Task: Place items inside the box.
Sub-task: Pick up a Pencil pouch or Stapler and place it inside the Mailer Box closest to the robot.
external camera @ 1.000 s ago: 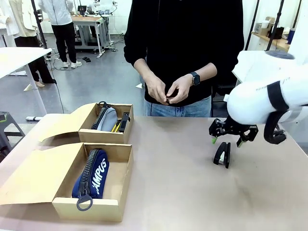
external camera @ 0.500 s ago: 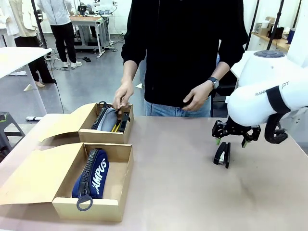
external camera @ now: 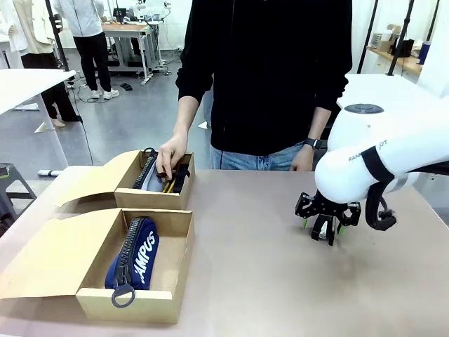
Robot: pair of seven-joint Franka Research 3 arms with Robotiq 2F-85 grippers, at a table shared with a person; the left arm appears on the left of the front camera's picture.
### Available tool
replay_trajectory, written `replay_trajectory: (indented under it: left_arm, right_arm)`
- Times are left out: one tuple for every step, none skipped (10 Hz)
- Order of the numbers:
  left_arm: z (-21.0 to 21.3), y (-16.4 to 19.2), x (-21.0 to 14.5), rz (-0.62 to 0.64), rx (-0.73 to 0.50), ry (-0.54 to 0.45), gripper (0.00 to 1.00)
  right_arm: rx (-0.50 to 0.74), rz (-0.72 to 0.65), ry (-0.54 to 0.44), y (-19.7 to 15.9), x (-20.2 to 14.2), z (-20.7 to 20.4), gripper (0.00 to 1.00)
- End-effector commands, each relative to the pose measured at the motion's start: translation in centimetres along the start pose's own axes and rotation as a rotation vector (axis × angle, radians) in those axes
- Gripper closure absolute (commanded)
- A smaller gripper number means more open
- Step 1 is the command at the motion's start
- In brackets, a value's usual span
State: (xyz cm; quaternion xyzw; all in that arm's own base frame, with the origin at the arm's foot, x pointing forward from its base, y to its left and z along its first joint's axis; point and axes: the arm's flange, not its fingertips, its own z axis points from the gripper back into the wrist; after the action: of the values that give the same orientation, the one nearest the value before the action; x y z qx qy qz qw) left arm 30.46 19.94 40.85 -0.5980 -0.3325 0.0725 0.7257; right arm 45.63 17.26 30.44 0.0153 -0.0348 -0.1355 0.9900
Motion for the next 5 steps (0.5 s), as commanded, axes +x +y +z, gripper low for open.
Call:
replay_trajectory:
  left_arm:
    - [-0.06,-0.14,-0.06,-0.020,-0.021,-0.017,0.00]
    - [-0.06,-0.14,-0.06,-0.020,-0.021,-0.017,0.00]
    - [-0.06,-0.14,-0.06,-0.020,-0.021,-0.017,0.00]
    - [-0.06,-0.14,-0.06,-0.020,-0.021,-0.017,0.00]
    - [-0.06,-0.14,-0.06,-0.020,-0.021,-0.017,0.00]
  right_arm:
    - [-0.047,-0.060,-0.045,0.87,0.53,-0.34,0.00]
    - [-0.033,-0.065,-0.049,0.75,0.55,-0.23,0.00]
    - [-0.026,-0.087,-0.063,0.67,0.70,-0.16,0.00]
    - [-0.041,-0.100,-0.072,0.70,0.73,-0.25,0.00]
    - [-0.043,-0.113,-0.084,0.74,0.82,-0.33,0.00]
